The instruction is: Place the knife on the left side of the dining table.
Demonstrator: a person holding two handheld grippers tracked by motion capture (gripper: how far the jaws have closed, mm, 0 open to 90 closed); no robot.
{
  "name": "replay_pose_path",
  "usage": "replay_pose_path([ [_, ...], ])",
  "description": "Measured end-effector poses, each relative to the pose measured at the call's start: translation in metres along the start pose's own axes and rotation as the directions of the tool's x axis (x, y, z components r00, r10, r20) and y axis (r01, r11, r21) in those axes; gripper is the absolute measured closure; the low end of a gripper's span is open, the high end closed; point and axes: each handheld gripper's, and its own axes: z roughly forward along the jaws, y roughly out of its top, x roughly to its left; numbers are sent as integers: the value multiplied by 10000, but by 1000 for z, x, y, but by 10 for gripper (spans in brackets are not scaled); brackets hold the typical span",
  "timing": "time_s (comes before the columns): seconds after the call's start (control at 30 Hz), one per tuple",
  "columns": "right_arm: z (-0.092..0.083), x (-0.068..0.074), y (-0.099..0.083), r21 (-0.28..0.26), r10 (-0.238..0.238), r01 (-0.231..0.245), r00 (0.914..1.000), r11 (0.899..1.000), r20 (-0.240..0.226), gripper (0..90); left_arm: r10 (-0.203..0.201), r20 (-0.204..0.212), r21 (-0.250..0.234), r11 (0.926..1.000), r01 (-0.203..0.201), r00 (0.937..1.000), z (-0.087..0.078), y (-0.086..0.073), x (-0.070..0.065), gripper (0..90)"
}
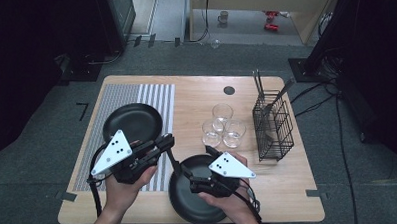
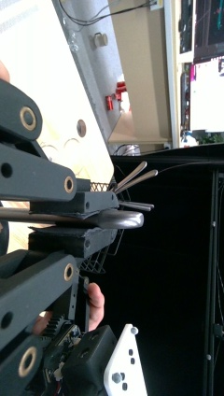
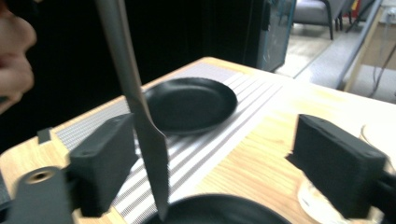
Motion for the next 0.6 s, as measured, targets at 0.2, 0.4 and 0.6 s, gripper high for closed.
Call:
replay_pose_path([
  [0.2,-5,-11,-5,280,175,-182,9996,9994,234,17,59,-137,104,9999,-58,9999,-1,0,4,853],
  [0.4,-12,-25,-11,258,262,-275,9985,9993,480,0,4,-312,83,10000,-2,9995,-3,-1,9,854],
  [0.6,-19,-39,-20,308,456,-487,9945,9983,943,0,-30,-497,95,9999,34,9988,-5,-1,14,854],
])
